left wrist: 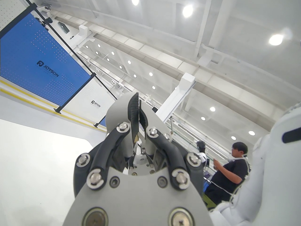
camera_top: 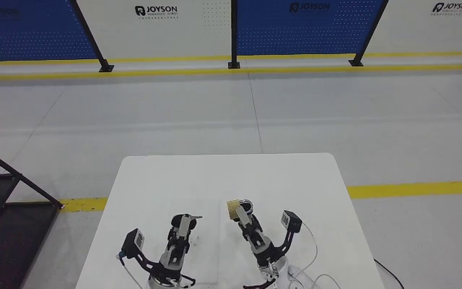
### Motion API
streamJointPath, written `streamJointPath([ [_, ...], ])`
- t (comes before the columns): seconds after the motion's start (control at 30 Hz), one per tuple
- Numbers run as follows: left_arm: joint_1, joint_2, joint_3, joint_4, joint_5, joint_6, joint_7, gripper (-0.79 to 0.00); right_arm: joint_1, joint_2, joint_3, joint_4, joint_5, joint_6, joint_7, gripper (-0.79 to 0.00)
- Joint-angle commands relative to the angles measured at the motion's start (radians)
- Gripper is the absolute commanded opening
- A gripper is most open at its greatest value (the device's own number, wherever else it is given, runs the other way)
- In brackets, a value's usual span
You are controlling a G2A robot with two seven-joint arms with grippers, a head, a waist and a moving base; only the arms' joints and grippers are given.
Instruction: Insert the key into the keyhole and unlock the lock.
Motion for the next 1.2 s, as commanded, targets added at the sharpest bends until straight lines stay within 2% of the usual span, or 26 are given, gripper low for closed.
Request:
streamJointPath([
  [0.0, -0.015, -0.009, 0.030, 0.014, -0.022, -0.009, 0.033, -0.785, 0.004, -0.007, -0.014, 0.006, 0.002, -0.011, -0.019, -0.785],
  [0.2, -0.076, -0.043, 0.129, 0.093, 0.015, 0.023, 0.131, -0.785, 0.017, -0.037, -0.049, 0.042, -0.058, -0.041, -0.145, -0.785],
  [0.43, -0.133, -0.071, 0.195, 0.159, 0.047, 0.043, 0.190, -0.785, 0.046, -0.061, -0.069, 0.096, -0.120, -0.027, -0.210, -0.785],
  [0.6, -0.145, -0.081, 0.212, 0.175, 0.061, 0.048, 0.208, -0.785, 0.059, -0.071, -0.074, 0.116, -0.137, -0.023, -0.237, -0.785],
  [1.17, -0.162, -0.103, 0.213, 0.192, 0.069, 0.071, 0.239, -0.785, 0.071, -0.080, -0.080, 0.135, -0.142, -0.030, -0.224, -0.785],
])
